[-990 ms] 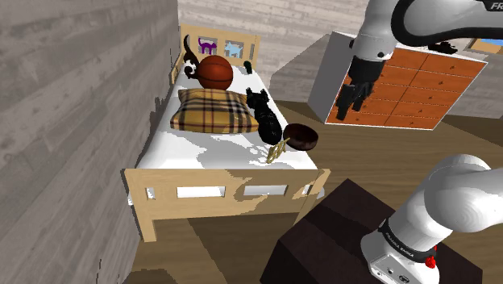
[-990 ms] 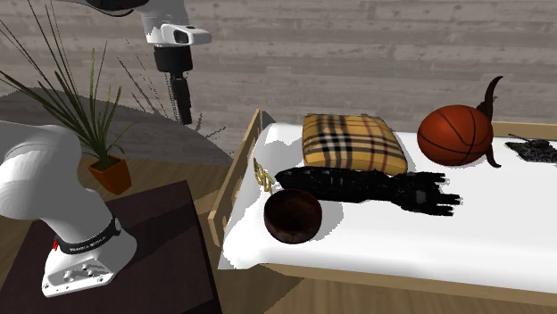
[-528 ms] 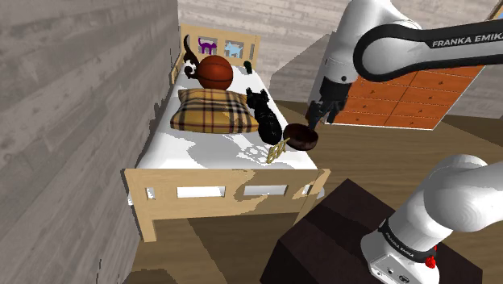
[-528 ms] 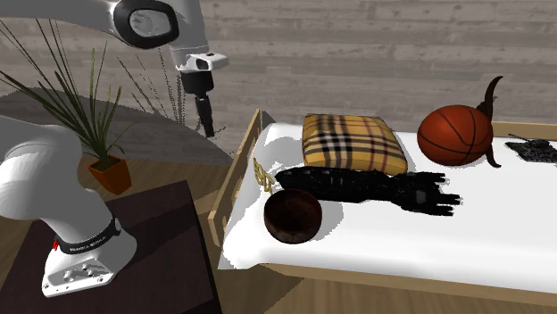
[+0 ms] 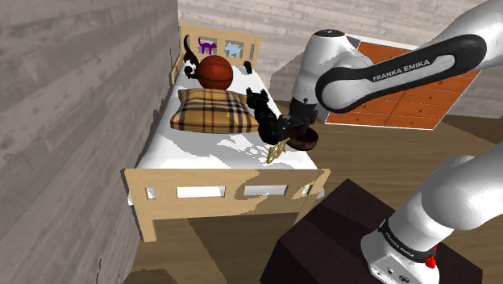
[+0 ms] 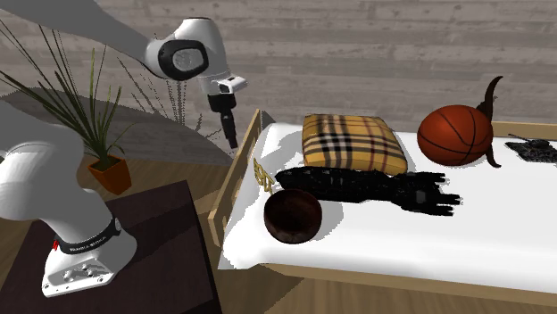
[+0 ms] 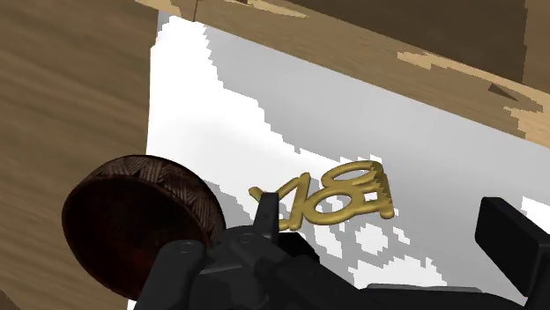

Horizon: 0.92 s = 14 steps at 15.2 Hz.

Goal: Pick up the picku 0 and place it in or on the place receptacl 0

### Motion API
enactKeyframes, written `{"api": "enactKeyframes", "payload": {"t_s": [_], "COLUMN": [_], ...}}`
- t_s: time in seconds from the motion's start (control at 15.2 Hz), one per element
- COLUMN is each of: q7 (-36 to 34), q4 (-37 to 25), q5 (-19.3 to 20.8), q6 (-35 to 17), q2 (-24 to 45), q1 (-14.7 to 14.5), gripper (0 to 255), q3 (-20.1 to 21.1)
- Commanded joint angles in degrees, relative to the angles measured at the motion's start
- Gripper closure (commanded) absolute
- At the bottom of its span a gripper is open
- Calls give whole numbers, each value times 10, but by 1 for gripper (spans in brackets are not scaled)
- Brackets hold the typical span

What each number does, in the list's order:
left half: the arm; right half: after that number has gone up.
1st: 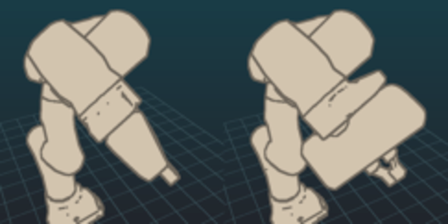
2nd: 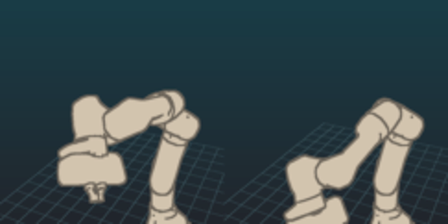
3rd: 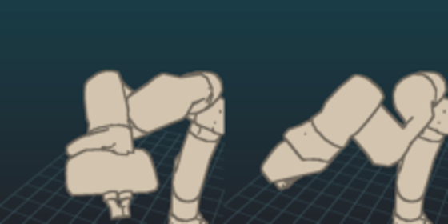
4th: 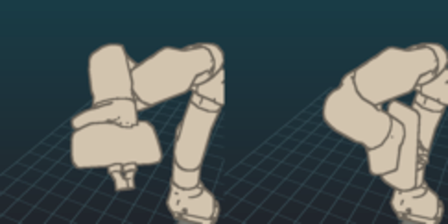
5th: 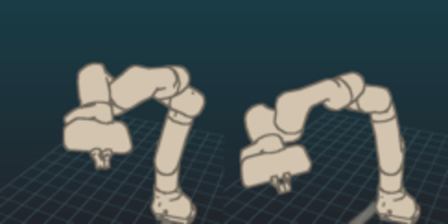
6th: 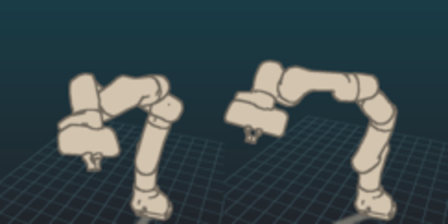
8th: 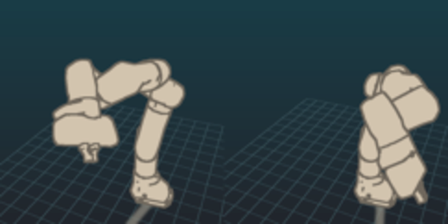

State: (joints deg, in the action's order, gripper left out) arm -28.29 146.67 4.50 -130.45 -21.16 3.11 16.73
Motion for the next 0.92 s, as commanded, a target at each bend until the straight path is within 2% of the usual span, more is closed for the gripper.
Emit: {"api": "enactKeyframes", "payload": {"t_s": [0.0, 0.26, 0.86], "q7": [-41, -131, -170], "q4": [-9, -43, -37], "q5": [23, 92, 147], "q6": [-45, -109, -164], "q2": [44, 132, 188], "q1": [14, 42, 56], "gripper": [0, 0, 0], "q3": [16, 44, 42]}}
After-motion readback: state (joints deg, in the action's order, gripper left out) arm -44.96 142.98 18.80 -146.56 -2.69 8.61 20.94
